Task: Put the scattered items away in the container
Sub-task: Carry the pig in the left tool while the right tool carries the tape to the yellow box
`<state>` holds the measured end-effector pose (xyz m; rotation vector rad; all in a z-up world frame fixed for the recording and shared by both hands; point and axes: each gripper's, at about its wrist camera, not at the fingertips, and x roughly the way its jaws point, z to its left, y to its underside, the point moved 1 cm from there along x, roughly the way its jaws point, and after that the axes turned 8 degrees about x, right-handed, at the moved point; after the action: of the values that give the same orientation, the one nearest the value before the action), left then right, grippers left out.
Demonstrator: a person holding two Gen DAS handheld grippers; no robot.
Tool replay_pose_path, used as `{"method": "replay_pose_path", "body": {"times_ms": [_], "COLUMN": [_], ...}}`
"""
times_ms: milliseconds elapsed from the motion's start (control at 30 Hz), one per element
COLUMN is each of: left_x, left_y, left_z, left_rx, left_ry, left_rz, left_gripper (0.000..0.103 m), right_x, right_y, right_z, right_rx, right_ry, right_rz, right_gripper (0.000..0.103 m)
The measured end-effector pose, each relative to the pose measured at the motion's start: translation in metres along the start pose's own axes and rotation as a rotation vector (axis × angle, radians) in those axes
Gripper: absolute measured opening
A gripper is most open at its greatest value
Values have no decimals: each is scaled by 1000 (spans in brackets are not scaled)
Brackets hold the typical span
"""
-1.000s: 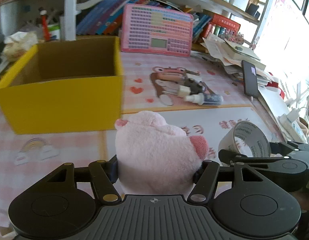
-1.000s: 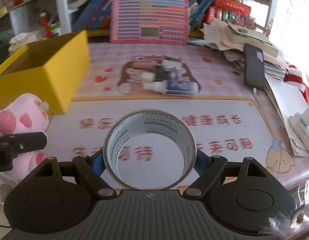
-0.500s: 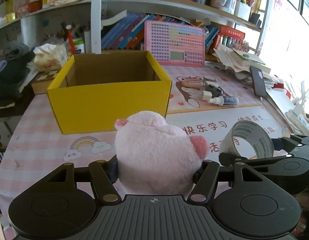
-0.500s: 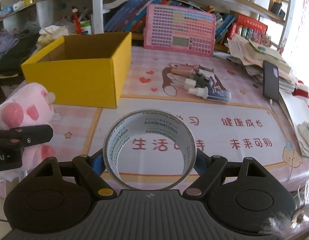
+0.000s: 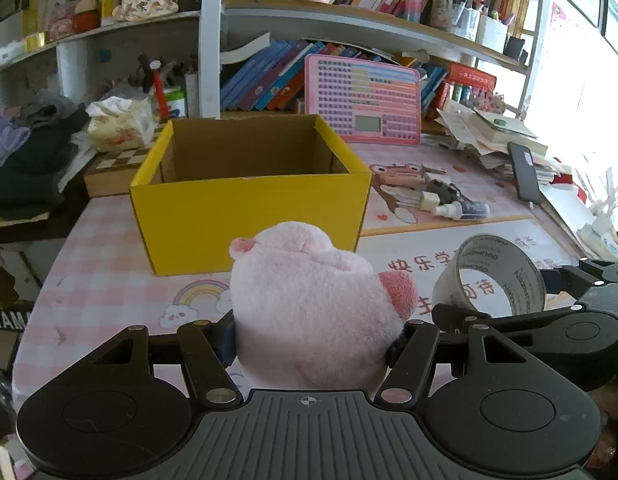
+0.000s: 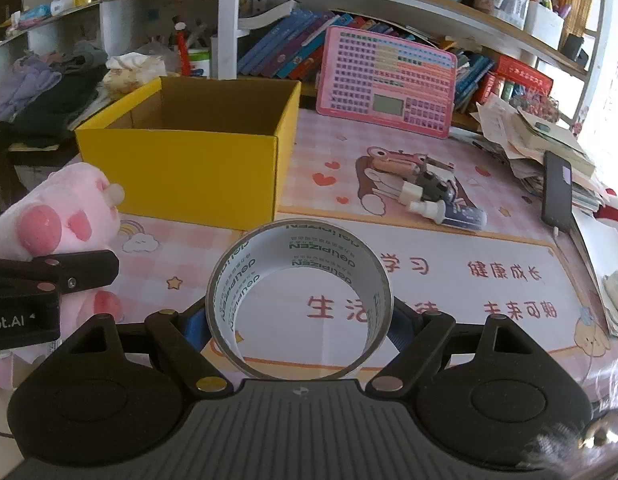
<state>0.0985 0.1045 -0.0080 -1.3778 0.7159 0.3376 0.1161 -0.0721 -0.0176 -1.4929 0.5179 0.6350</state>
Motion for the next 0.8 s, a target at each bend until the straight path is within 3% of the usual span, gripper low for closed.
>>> {"method": "replay_pose_path", "body": {"times_ms": [800], "left_x": [-8], "left_y": [5], "left_z": [37], "left_rx": [-46], "left_ry": [-46], "left_rz": [-15], "left_gripper": [64], "right_x": [8], "right_y": [-13], "right_z": [45], "right_rx": [-88], "right_ry": [-57], "right_rz": [-12], "right_gripper": [83]}}
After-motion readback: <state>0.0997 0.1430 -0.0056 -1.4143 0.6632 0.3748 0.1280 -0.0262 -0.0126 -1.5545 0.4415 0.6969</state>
